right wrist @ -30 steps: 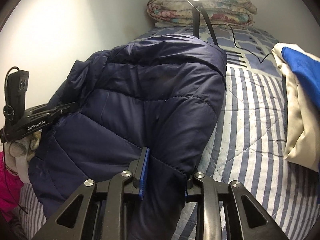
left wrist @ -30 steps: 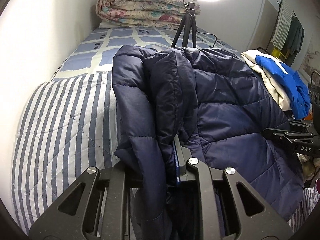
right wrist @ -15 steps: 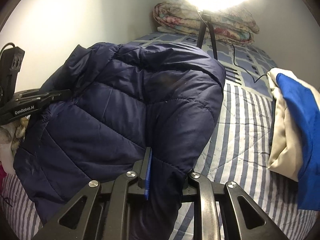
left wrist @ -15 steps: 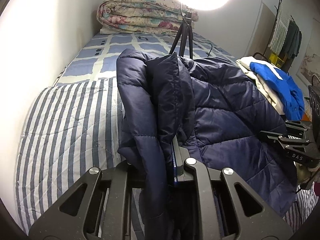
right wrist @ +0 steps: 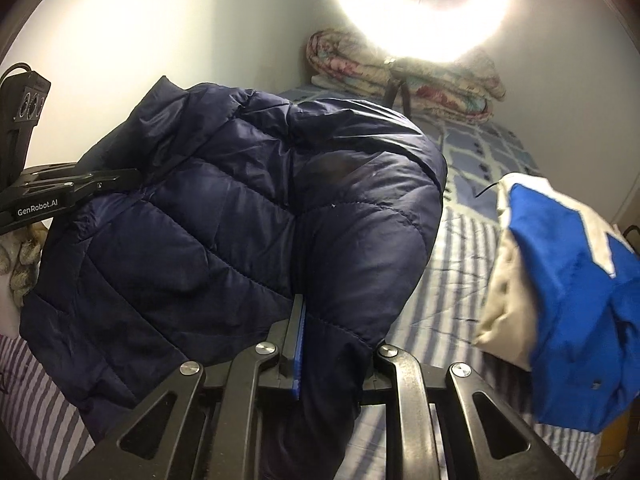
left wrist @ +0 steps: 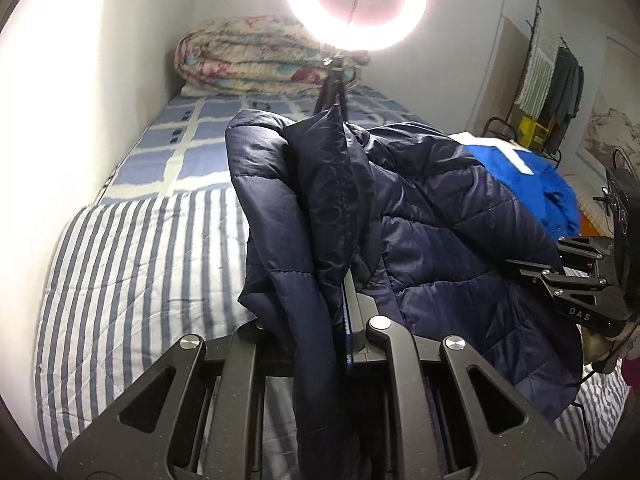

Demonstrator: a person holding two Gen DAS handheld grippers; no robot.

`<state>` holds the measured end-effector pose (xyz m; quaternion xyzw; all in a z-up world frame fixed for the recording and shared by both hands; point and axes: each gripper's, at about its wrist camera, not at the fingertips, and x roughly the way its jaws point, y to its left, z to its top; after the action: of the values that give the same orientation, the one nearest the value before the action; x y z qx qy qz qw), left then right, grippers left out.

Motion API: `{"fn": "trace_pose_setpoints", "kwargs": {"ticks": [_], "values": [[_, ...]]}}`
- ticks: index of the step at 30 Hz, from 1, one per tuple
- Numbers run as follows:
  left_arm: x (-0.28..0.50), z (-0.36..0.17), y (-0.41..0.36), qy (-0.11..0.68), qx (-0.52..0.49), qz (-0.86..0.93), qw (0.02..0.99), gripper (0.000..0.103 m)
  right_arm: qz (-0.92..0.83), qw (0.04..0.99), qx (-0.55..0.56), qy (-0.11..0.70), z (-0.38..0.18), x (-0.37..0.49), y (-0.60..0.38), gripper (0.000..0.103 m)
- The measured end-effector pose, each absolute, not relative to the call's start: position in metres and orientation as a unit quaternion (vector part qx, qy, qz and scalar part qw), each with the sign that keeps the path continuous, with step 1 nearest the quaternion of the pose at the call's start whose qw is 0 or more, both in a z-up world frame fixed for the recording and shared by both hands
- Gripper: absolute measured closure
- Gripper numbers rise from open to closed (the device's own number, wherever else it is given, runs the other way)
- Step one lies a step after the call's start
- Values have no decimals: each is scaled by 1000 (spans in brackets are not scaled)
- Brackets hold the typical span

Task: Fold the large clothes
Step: 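Lift the folded jacket off the sheet with both grippers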

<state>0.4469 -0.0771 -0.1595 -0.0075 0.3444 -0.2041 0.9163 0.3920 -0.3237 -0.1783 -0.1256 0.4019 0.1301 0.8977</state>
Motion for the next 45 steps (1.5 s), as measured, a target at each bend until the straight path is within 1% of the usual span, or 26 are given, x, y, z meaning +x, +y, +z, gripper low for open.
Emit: {"fn": "trace_pose_setpoints", "kwargs": {"ticks": [12,23,28,34,45], "values": [[445,-105,-149,298,-7,-246,922,91,88,921,-141,353,-113,361,-382,88],[460,-78,-230,275,-26,-288,917,91,28,932,-157,325,-62,346,-444,88],[479,-75,-267,277,-51,-309,908,91,-3,933,-164,320,-48,342,-473,88],[499,-74,-311,276,-56,-323,904,91,-36,933,-168,316,-40,347,-503,88],[534,-83,-376,289,-74,-327,897,91,-70,934,-164,310,-33,377,-525,88]]}}
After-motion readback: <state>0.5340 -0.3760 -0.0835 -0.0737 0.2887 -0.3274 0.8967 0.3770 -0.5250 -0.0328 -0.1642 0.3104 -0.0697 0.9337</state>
